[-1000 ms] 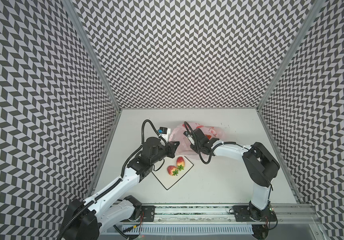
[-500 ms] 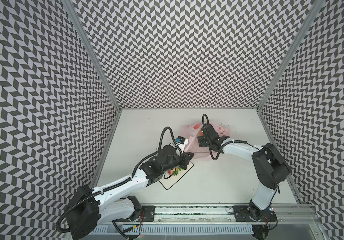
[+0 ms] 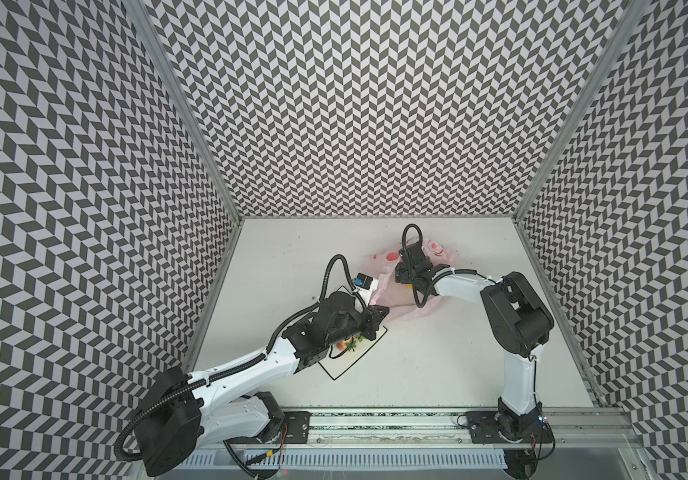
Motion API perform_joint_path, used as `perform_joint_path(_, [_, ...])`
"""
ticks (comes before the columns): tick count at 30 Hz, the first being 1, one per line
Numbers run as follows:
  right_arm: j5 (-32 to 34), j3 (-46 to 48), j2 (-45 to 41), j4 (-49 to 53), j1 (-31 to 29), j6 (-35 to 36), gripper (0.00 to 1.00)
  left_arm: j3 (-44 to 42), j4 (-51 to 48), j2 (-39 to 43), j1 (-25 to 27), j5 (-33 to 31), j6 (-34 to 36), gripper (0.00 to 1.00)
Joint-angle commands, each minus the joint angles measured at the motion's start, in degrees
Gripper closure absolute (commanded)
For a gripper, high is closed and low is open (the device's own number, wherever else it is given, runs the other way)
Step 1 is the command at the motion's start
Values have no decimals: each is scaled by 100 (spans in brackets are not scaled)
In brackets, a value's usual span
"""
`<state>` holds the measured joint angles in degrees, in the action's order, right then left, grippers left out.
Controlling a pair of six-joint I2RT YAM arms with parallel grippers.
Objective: Take the fake fruits out of the plastic bag
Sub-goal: 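Move the right gripper into the bag toward the yellow pear, then grasp the yellow pear with the right gripper and lift it out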
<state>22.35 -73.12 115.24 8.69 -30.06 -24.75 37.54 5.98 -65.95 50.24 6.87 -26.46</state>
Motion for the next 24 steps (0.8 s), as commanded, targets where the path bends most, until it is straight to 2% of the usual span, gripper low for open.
perform_joint_path(1, [89, -141, 196, -25, 23, -396, 17, 204, 110, -43, 36, -72, 53, 100])
perform_joint_path(7, [-55, -42, 145, -8, 13, -491, 28, 219, 79, -40, 34, -159, 44, 100])
perform_joint_path(14, [-160, 316, -350, -218, 1, -271, 51, 249, -60, -50, 28, -469, -28, 100])
perform_joint_path(19, [-505, 776, -994, -487, -79, 30, 52, 238, -173, 11, -6, -717, -131, 100])
perform_joint_path(24, [-1211, 1376, -1752, -914, -184, 523, 53, 199, -133, 26, -118, -767, -300, 100])
